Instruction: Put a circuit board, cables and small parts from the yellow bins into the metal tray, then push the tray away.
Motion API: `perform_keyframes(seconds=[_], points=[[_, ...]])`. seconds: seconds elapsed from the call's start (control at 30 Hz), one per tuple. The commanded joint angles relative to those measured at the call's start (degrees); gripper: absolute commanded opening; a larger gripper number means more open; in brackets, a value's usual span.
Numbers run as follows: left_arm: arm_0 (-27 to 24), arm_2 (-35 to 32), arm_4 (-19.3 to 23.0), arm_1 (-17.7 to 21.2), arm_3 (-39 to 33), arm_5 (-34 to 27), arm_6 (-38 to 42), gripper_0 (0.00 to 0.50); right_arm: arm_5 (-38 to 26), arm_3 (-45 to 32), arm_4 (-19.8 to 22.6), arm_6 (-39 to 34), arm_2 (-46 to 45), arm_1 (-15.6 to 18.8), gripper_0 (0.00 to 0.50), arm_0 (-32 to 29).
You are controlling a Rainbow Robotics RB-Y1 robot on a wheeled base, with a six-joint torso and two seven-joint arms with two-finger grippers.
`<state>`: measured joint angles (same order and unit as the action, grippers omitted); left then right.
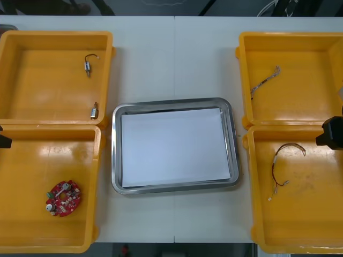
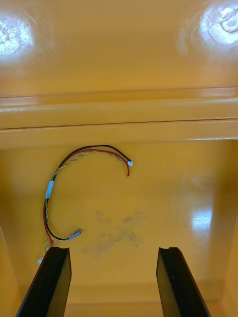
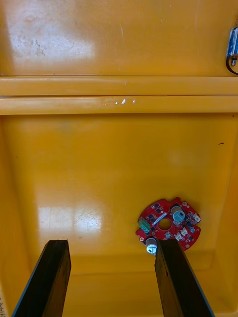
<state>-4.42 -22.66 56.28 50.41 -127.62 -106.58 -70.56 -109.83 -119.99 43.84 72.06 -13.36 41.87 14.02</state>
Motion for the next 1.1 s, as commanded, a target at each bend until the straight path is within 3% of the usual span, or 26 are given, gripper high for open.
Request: perform_keyframes(seconds=[0.03,1.1], points=[[0.99,-0.45,-0.47,2.24,-1.49,0.49,-3.62,0.500,-0.17,-0.42,0.10,-1.40,-1.85,2.08,0.500,-0.75],[0.99,-0.45,-0.47,2.24,-1.49,0.49,-3.62,0.500,-0.17,-0.42,0.10,-1.40,-1.85,2.08,0.500,-0.75]])
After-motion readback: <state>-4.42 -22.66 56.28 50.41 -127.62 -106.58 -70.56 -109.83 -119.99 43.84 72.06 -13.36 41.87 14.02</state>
